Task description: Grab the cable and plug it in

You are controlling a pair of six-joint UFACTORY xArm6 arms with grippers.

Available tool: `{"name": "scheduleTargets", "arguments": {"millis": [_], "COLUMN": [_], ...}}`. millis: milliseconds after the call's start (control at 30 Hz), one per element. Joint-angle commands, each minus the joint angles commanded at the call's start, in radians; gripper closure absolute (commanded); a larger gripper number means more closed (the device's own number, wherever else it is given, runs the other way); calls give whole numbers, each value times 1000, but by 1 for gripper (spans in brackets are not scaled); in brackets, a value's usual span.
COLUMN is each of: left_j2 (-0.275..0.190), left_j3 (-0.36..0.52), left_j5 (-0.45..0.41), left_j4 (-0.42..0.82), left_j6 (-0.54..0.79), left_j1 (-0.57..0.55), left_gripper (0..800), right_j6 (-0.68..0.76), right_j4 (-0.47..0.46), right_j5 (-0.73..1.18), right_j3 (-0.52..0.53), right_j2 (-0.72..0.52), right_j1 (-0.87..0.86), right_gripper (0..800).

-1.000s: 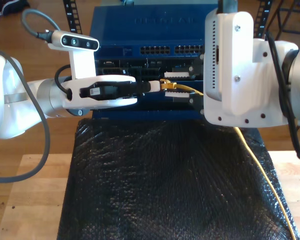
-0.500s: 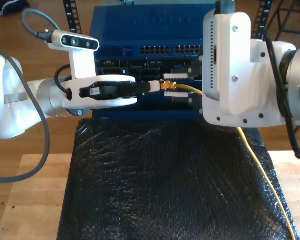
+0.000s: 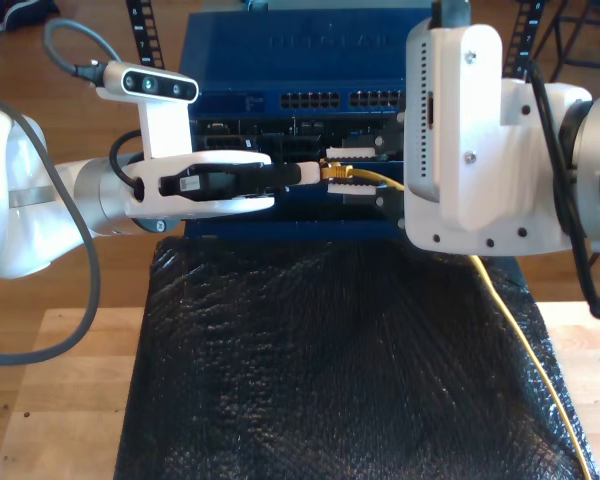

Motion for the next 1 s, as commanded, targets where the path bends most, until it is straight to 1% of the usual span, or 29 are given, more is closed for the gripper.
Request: {"name": "scheduleTargets", "arguments": {"millis": [133, 233, 267, 300, 367, 433, 500, 600, 700, 767, 800, 967, 1000], "left_j2": [0, 0, 0, 0, 0, 0, 0, 0, 0, 0, 0, -3, -3], "left_j3": [-2, -2, -2, 0, 5, 6, 6, 5, 3, 2, 2, -3, -3], "left_j5": [2, 3, 3, 3, 6, 14, 23, 28, 28, 28, 28, 26, 26], "left_j4": [0, 0, 0, 0, 0, -2, -2, -2, -3, -3, -3, -5, -5], "left_j6": [0, -2, -5, -9, -26, -38, -43, -43, -44, -46, -46, -57, -60], "left_j1": [0, 0, 0, 0, 0, 0, 0, 0, 0, 0, 0, 3, 3], "left_gripper": [787, 772, 763, 745, 661, 629, 578, 532, 510, 446, 395, 361, 331], "right_j6": [0, 2, 2, 2, 3, 3, 3, 3, 8, 8, 9, 9, 9], "right_j4": [0, 0, 0, 0, 2, 2, 2, 2, 2, 2, 2, 3, 3], "right_j5": [0, 0, 0, 0, 0, 0, 0, 0, 0, 0, 0, 0, 0], "right_j3": [0, 0, 0, 0, 0, 0, 0, 0, 0, 0, 0, 0, 0], "right_j2": [0, 0, 0, 0, 0, 0, 0, 0, 0, 0, 0, 0, 0], "right_j1": [0, 0, 0, 0, 0, 0, 0, 0, -2, 0, 0, 0, 0], "right_gripper": [672, 752, 757, 769, 782, 789, 797, 798, 798, 798, 798, 798, 798]}}
